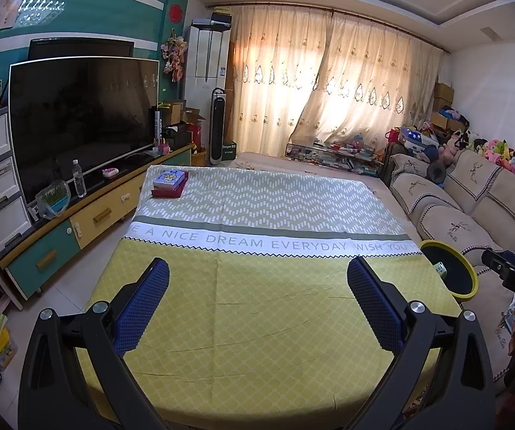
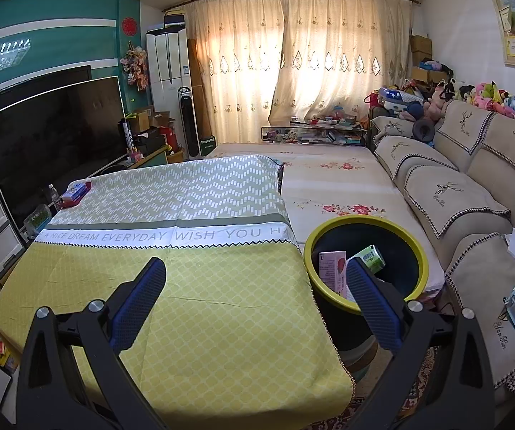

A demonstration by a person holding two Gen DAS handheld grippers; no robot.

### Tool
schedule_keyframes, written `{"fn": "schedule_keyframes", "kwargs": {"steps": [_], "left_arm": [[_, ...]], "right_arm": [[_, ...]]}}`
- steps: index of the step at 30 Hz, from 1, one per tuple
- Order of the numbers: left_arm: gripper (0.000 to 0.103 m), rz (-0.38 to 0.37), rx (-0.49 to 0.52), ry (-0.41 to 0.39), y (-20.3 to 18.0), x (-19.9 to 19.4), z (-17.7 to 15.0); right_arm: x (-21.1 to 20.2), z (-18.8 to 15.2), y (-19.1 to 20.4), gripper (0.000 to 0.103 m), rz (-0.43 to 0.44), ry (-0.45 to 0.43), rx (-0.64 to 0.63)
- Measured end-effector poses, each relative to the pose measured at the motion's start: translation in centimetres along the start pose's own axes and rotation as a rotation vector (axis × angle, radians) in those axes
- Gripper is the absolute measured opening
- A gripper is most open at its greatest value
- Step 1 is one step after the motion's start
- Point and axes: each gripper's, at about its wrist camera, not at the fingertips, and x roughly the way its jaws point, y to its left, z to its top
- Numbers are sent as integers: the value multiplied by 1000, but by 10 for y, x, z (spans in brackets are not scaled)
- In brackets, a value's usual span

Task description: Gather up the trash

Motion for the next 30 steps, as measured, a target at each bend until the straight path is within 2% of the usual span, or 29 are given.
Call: {"fn": "schedule_keyframes", "kwargs": {"steps": [14, 18, 22, 27, 30], "left_arm": [[98, -4, 3, 24, -3, 10, 1], [98, -38, -15, 40, -2, 18, 0], [98, -28, 27, 43, -6, 28, 1], [98, -61, -4, 135, 6, 70, 16], [98, -14, 10, 154, 13, 102, 23]], "right_arm": [[5, -3, -5, 96, 0, 14, 5], [8, -4, -5, 96, 3, 20, 4], [13, -3, -5, 96, 2, 31, -1], [39, 9, 1, 96, 35, 70, -25], [76, 24, 14, 96, 60, 113, -58]]}}
